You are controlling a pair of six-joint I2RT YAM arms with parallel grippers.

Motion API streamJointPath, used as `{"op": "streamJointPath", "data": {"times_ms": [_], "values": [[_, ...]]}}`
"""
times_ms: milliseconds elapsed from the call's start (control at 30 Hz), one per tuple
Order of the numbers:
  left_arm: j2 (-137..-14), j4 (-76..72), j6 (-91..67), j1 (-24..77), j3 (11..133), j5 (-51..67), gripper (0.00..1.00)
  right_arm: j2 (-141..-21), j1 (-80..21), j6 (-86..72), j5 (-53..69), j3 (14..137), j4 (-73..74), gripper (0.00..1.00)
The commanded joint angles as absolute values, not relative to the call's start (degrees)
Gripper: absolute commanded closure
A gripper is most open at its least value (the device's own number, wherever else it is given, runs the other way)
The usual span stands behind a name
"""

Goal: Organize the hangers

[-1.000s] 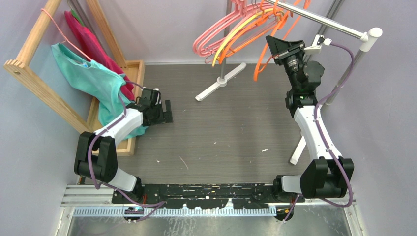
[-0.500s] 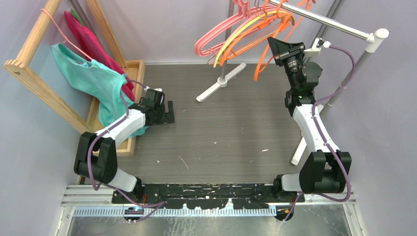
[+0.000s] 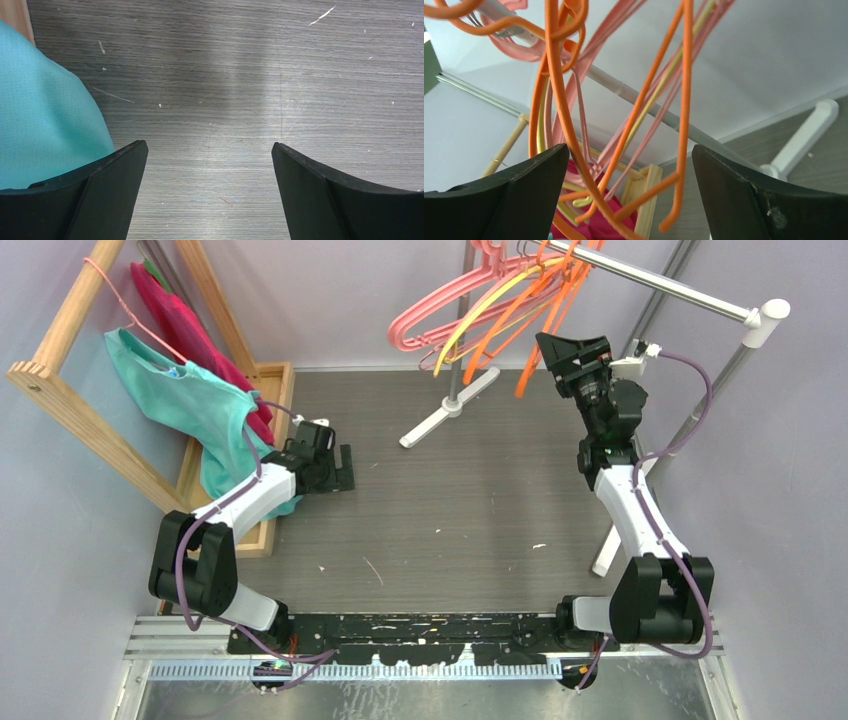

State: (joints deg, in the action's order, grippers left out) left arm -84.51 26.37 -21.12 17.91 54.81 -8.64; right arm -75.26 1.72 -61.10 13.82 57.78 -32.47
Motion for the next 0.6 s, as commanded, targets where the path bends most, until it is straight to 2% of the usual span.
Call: {"op": "streamJointPath", "data": {"times_ms": [0, 100, 333, 567], "values": [[-82.9, 23.5, -20.6, 18.8, 54.0, -12.0, 0.02, -67.1, 2.0, -53.4, 10.9, 55.2, -26.7, 0.0], [-83.1, 22.3, -20.8, 20.4, 52.8, -15.2, 0.02, -62.8, 0.3, -45.8, 7.0, 52.7, -19.4, 0.0], [-86.5, 19.9, -21.7, 24.0, 50.9, -19.2, 0.02, -52.3, -9.2, -28.5, -13.6, 42.8, -6.8, 0.0], [-87.3, 15.2, -21.8, 27.1, 48.5, -18.8, 0.02, -47.5, -14.4, -25.2, -17.7, 33.3, -2.7, 0.0]]}}
